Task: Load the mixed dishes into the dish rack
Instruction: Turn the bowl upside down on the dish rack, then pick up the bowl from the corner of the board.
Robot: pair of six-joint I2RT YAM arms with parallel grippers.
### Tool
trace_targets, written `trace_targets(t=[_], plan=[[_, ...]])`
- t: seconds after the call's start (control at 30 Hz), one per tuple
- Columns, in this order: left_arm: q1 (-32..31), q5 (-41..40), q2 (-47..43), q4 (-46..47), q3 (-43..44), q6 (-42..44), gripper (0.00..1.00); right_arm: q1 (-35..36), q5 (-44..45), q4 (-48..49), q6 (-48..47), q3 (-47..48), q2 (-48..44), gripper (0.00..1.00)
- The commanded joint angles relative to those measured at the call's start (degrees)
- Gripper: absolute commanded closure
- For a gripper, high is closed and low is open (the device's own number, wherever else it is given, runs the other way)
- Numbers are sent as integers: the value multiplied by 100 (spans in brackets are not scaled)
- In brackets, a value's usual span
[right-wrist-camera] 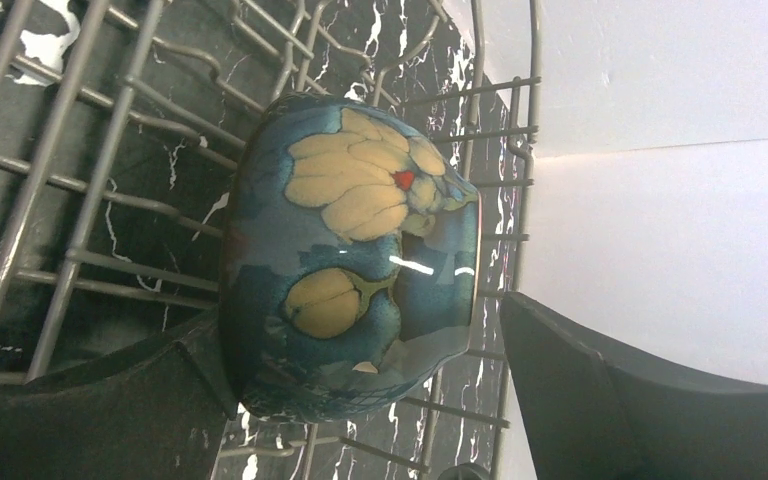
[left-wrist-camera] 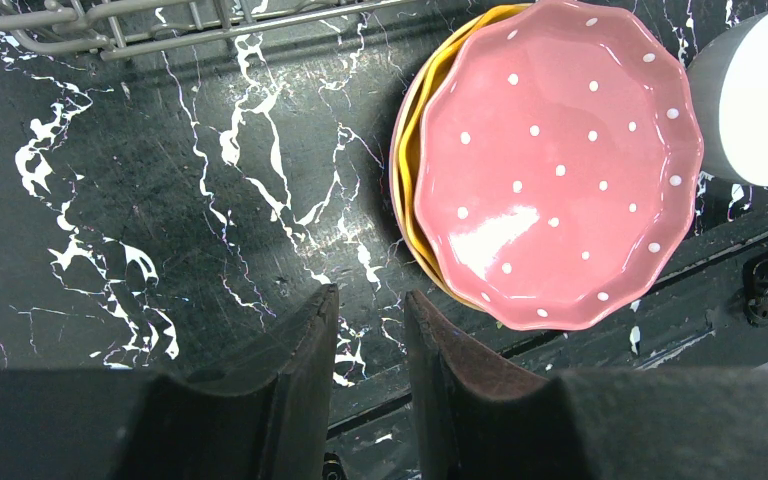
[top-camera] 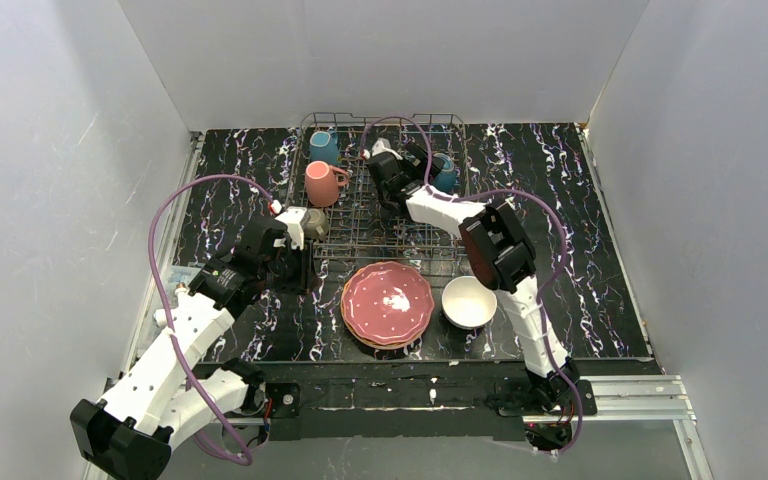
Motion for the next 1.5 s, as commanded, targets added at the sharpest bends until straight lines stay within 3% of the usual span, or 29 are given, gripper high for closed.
trace_targets(t=[0.0,0.97,1.47], plan=[[-27,50,-85,-57,-15,65,70,81,193,128,145,-7,-473,2],[-24,55,-123,-74,-28,65,70,283,344,-289,469,-206,-601,2],[-24,-10,-117,-88,-19,78,69,292,-227,-1047,1345,-399,-1423,2]])
